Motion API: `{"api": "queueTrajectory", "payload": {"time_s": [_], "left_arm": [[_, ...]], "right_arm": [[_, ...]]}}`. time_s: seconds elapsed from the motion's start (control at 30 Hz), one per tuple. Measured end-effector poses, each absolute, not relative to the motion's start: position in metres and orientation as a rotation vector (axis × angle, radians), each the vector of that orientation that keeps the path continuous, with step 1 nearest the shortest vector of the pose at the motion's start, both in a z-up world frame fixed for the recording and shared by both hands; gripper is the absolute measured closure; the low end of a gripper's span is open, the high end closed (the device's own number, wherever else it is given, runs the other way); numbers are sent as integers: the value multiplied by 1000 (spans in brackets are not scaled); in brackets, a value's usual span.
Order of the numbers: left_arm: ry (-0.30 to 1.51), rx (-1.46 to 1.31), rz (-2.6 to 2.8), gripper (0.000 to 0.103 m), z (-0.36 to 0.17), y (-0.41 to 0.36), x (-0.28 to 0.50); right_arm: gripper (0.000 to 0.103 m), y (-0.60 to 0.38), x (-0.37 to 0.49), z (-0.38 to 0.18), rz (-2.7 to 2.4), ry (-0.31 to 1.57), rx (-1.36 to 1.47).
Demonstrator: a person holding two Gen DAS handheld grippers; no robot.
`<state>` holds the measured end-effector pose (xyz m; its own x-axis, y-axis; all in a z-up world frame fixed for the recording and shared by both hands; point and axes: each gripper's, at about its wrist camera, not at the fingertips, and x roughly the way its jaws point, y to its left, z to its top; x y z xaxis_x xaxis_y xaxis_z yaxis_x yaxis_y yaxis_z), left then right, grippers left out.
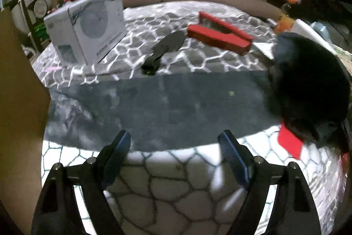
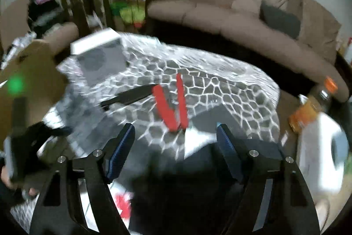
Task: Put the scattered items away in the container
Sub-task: 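Close the right tool on the red stapler's body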
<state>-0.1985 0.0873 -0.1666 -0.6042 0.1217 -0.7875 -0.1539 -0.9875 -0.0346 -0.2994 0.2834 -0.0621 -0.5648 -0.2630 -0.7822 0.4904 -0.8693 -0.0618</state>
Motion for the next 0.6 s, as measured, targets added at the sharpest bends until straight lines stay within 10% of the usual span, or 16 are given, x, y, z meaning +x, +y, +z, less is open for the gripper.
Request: {"api": "queueTrajectory", "payload": {"time_s": [0.37, 0.47, 0.6], "left_arm": [[77, -1348, 2721, 16, -170, 91, -197], [78, -1351, 2718, 14, -169, 91, -197], [75, -1351, 2717, 14, -169, 91, -198]], "right_arm": [[62, 245, -429, -148, -2399, 205, 1539], [87, 254, -428, -159, -2402, 54, 1535], [91, 249, -406, -148, -2481, 164, 1492]]}}
